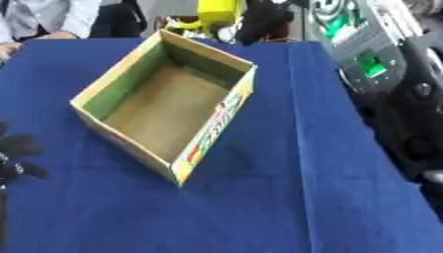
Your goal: Pick up objects on the table and place them in the box.
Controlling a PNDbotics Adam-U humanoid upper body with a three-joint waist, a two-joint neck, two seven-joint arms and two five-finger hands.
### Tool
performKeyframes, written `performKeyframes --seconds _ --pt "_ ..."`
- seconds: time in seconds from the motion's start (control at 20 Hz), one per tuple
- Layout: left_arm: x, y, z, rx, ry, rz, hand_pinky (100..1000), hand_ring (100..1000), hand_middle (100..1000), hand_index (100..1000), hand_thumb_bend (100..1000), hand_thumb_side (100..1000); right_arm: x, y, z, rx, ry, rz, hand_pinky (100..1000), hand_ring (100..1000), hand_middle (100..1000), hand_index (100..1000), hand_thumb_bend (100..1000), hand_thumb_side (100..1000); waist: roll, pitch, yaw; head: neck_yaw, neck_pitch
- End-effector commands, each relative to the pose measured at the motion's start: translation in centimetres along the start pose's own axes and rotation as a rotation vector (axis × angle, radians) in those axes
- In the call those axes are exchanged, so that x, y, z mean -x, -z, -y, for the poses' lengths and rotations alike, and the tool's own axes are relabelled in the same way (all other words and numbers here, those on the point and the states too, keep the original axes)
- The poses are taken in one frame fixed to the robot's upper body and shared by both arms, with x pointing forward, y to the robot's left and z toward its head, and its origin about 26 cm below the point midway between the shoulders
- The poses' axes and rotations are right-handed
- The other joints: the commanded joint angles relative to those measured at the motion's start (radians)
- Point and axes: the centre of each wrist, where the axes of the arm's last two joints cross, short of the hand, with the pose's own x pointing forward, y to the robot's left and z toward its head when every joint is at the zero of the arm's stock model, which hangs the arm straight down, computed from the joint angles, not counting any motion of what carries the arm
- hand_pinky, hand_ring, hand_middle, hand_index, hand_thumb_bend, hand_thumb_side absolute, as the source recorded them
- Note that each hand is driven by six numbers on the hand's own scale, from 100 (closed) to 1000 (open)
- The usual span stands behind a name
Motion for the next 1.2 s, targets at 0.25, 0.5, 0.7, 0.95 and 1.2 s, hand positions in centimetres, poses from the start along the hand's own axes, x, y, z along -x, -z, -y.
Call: performKeyframes --seconds 0.25,0.5,0.7,0.95,1.2 --pt "-0.7 0.7 0.1 0.013 -0.011 0.039 461 690 691 928 135 1000 -2.5 2.3 -3.0 -0.009 0.034 -0.018 685 602 376 543 100 316 -0.004 -0.008 0.017 -0.025 -0.023" --pt "-0.8 1.0 0.3 0.014 -0.018 0.047 461 690 690 928 131 1000 -3.0 3.3 -5.6 -0.041 0.04 -0.036 684 601 374 539 100 308 -0.008 0.004 0.03 -0.043 -0.032" --pt "-0.8 1.1 0.4 0.016 -0.023 0.051 461 690 690 928 131 1000 -3.2 3.8 -7.3 -0.064 0.037 -0.05 682 601 375 539 100 308 -0.013 0.008 0.039 -0.054 -0.042" --pt "-0.8 1.2 0.4 0.015 -0.024 0.052 461 690 690 927 127 1000 -3.0 4.2 -9.0 -0.092 0.008 -0.071 679 606 382 543 100 311 -0.017 0.01 0.043 -0.062 -0.047" --pt "-0.9 1.2 0.4 0.014 -0.025 0.052 461 690 689 926 127 1000 -2.7 4.6 -10.4 -0.108 -0.02 -0.097 678 624 410 571 100 340 -0.018 0.01 0.046 -0.067 -0.05"
